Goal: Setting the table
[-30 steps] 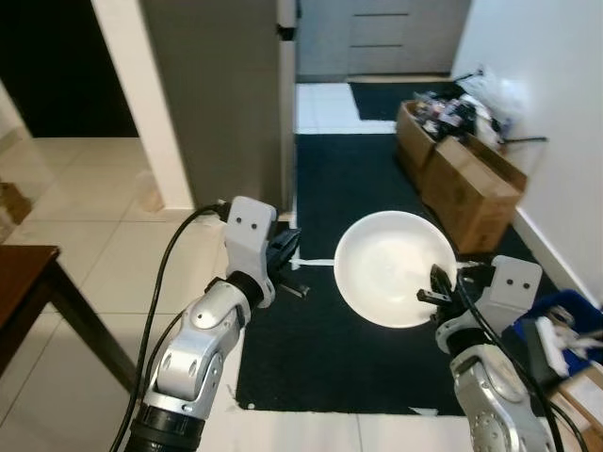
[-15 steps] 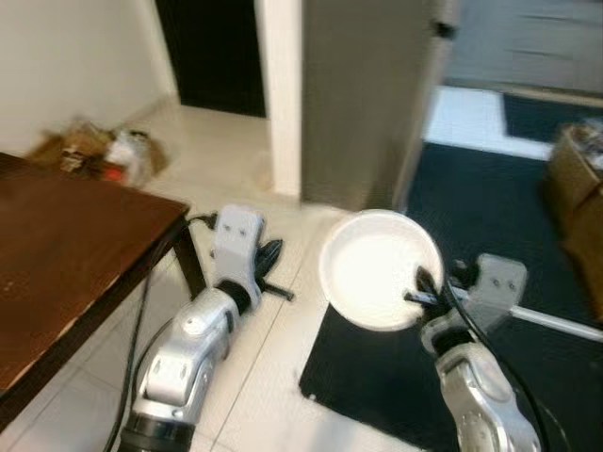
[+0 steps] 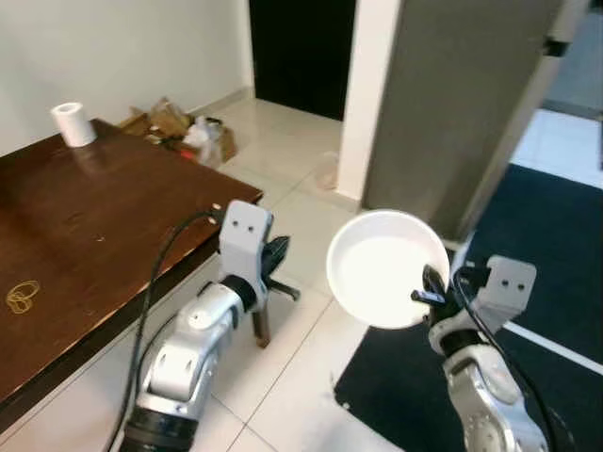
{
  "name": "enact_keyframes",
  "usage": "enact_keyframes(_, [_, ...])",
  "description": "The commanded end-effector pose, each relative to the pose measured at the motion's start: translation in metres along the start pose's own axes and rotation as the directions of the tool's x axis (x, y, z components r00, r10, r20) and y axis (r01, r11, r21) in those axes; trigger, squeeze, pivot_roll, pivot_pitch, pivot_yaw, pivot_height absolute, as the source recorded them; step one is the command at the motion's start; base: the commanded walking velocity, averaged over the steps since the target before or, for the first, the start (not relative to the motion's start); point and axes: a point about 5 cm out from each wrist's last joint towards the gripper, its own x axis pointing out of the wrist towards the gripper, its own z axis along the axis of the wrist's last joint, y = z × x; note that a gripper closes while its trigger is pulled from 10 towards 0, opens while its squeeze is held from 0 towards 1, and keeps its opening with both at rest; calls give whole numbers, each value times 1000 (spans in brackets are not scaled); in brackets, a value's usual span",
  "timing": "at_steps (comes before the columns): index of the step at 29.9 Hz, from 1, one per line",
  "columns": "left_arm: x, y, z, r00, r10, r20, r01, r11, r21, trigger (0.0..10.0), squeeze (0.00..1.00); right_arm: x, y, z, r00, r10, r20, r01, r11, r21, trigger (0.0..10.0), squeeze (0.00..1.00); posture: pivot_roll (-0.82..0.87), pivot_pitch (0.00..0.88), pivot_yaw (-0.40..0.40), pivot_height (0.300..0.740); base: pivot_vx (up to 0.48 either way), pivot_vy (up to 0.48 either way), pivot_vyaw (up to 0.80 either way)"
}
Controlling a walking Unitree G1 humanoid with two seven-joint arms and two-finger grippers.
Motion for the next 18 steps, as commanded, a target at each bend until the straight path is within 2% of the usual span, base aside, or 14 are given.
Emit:
enact_keyframes(1, [-1,0,-5,1000,3,-26,-3,1000,-6,10000,0,-1,0,0,1000,2,-1,-2,1000,-1,10000,0,73,106,81,740,0,0,781])
enact_keyframes(18, [0,2,-7,999,25,-45,-24,1000,12,10000,0,-1,-1,0,1000,0,1,0,1000,-7,10000,0,73,94,80,740,0,0,781])
